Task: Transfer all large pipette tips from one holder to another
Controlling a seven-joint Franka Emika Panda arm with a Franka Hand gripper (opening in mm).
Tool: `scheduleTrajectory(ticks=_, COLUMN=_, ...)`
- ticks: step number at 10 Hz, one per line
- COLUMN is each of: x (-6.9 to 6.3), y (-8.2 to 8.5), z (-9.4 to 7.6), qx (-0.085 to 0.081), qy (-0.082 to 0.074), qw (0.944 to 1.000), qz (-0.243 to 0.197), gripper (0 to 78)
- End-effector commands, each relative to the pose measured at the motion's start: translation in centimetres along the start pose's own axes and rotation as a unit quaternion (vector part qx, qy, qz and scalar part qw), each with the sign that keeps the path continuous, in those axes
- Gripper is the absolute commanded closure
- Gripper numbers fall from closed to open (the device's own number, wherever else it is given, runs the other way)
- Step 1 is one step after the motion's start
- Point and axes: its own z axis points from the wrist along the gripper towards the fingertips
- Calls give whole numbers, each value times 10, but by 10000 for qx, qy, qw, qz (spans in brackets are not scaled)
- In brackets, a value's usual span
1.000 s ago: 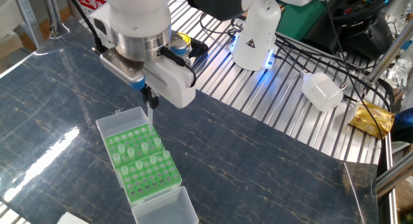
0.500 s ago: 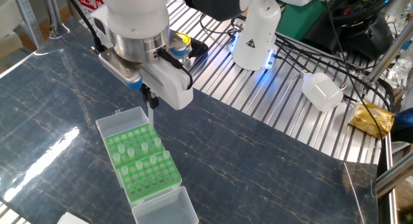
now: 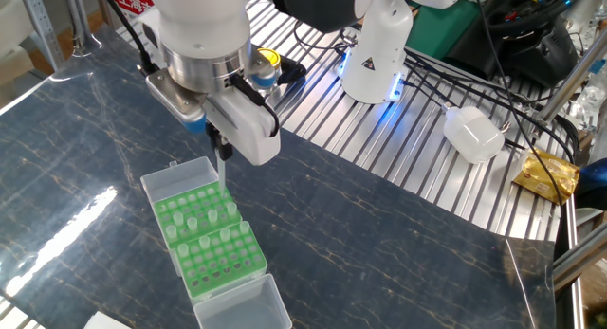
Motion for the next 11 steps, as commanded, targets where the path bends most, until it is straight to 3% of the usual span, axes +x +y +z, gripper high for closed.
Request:
scheduleTrajectory(ticks=1, x=5, y=-6, z=-8, qx=99, qy=-21, qw=9999, qz=13, gripper=764)
scheduleTrajectory(ticks=5, x=6, y=-11, z=-7, qx=22, qy=-236, qw=9996, qz=-155, gripper=764)
scheduleTrajectory(ticks=7, x=6, y=-17, z=5, qx=-85, qy=-312, qw=9994, qz=-154, gripper=764)
scheduleTrajectory(ticks=11, x=6, y=-20, z=10, qx=-204, qy=-275, qw=9994, qz=-67, gripper=764)
